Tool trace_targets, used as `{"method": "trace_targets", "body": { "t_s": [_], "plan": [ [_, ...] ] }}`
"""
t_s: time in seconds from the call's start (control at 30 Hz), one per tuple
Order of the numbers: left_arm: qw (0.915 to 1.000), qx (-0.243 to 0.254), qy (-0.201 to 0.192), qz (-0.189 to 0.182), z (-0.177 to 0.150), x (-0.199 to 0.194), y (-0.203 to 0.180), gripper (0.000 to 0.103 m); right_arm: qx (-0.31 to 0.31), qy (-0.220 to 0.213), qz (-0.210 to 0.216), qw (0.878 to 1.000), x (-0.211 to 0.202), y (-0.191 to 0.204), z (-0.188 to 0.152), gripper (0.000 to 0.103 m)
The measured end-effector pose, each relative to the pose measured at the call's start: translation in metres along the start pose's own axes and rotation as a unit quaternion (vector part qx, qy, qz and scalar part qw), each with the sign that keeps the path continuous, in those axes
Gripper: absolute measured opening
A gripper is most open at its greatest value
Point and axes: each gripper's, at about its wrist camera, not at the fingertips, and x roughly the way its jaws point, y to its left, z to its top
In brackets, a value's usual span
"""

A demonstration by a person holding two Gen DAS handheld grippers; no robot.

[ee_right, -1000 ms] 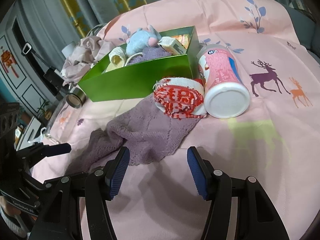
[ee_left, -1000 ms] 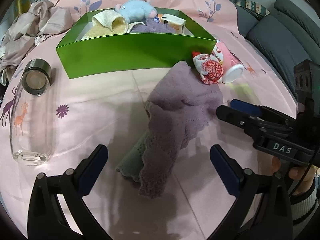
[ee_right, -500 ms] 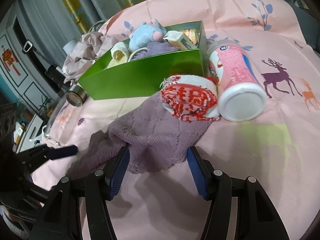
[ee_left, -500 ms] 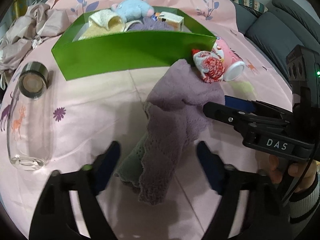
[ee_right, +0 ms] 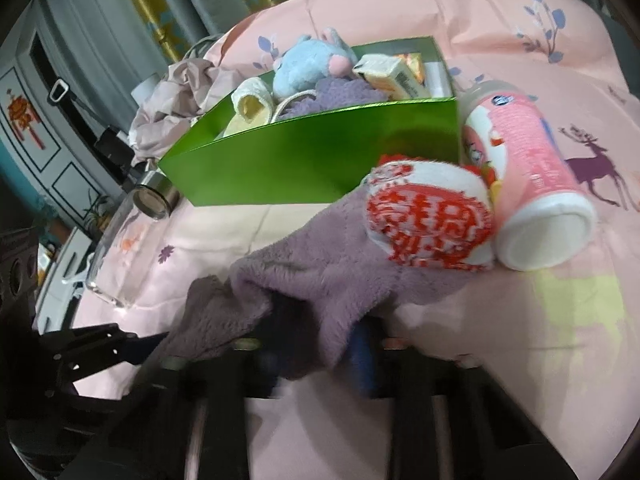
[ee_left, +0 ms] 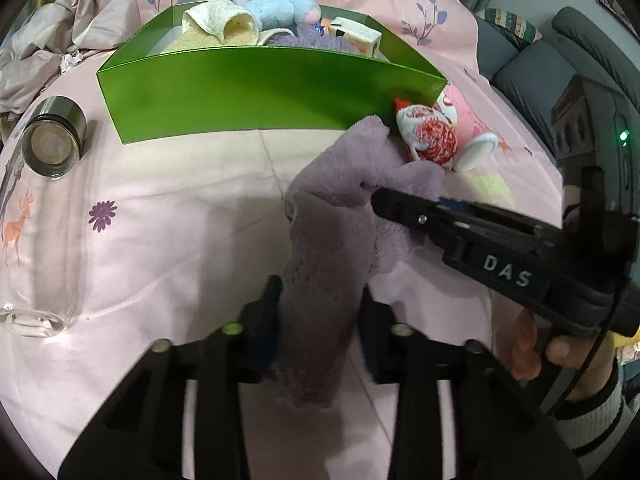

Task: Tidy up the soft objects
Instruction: 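Move both tools to the purple towel and grasp its edge, then lift the purple towel with both tools toward the green box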

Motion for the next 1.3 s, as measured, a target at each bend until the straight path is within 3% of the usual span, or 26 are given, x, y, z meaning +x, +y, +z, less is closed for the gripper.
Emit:
{"method": "trace_targets", "body": {
  "t_s": [0.1, 0.2, 0.53, 1.3],
  "plan": [
    [0.9997, -0.02, -0.006, -0.014, 0.002, -0.002, 0.008, 0.016, 0.0, -0.006, 0.01, 1.0, 0.001, 0.002, 0.001, 0.007],
    [0.9993, -0.028, -0.011, -0.021, 0.001, -0.007, 0.011, 0.013, -0.016, -0.022, 0.012, 1.0, -0.006, 0.009, 0.002, 0.006],
    [0.9985, 0.002, -0.054, -0.013, -0.006, -0.051, -0.001, 0.013, -0.062, -0.066, 0.029, 0.995, -0.041, 0.043, 0.005, 0.006],
    [0.9879, 0.004, -0.154, -0.02, -0.014, -0.146, -0.011, 0.014, -0.141, -0.175, 0.049, 0.973, -0.132, 0.113, 0.009, 0.006]
  ]
}}
